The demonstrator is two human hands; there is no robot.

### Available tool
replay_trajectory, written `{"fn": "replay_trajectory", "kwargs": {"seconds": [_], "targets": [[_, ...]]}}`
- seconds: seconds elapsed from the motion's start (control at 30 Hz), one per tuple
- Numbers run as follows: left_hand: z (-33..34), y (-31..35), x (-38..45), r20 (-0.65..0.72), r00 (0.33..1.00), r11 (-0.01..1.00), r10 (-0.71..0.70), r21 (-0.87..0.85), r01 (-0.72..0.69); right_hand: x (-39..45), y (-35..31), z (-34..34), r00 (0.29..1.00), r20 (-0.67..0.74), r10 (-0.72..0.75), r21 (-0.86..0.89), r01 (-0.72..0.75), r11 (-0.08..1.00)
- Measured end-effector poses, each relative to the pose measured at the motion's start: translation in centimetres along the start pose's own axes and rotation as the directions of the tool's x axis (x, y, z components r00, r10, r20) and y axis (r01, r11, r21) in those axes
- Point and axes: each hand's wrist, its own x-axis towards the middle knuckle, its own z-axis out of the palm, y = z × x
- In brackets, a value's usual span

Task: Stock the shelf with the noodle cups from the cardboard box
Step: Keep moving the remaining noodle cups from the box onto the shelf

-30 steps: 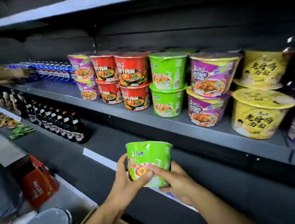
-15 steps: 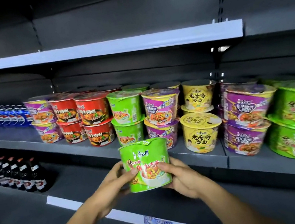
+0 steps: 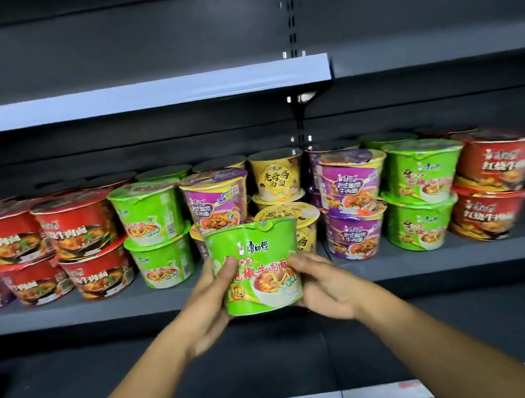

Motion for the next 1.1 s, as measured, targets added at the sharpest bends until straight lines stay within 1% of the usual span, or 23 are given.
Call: {"fn": "replay_trajectory", "kwargs": {"seconds": [0.13,0.23,0.4,0.53,0.67,0.8,0.9,1.1], "targets": [[2.9,-0.9,1.4,0.094,0.995,1.0,-0.031,0.011,0.03,-2.3,-1.1,-2.0,0.997,-0.049,-0.062,0.01,0.063,0.998],[5.5,-1.7,2.3,0.135,0.99,0.999,-0.038,0.01,0.037,-4.3,-2.1,-3.5,0.991,-0.087,-0.104,0.019,0.106,0.994],[9.9,-2.7,3.5,0.209,0.975,0.997,-0.071,0.045,0.063,-8.0,-4.3,-6.7,0.981,-0.139,-0.135,0.002,0.136,0.991],[14.3,-3.5,4.3,0.255,0.966,0.991,-0.042,0.135,0.008,-11.5,-6.9,-10.1,0.97,-0.187,-0.158,-0.11,0.139,0.984],[19.4,-4.4,5.2,0.266,0.964,0.967,-0.007,0.247,-0.061,-15.7,-10.1,-13.7,0.952,-0.216,-0.218,-0.206,0.174,0.963],[25.4,-5.4,5.4,0.253,0.966,0.94,0.054,0.314,-0.135,-19.7,-12.8,-17.3,0.955,-0.161,-0.25,-0.221,0.212,0.952],[28.8,-6.7,6.1,0.286,0.956,0.905,0.068,0.385,-0.18,-22.3,-14.2,-19.7,0.96,-0.137,-0.243,-0.246,0.204,0.947],[34.4,-8.8,6.9,0.33,0.936,0.82,0.123,0.498,-0.283,-26.5,-15.7,-24.4,0.952,-0.205,-0.226,-0.269,0.167,0.948]]}}
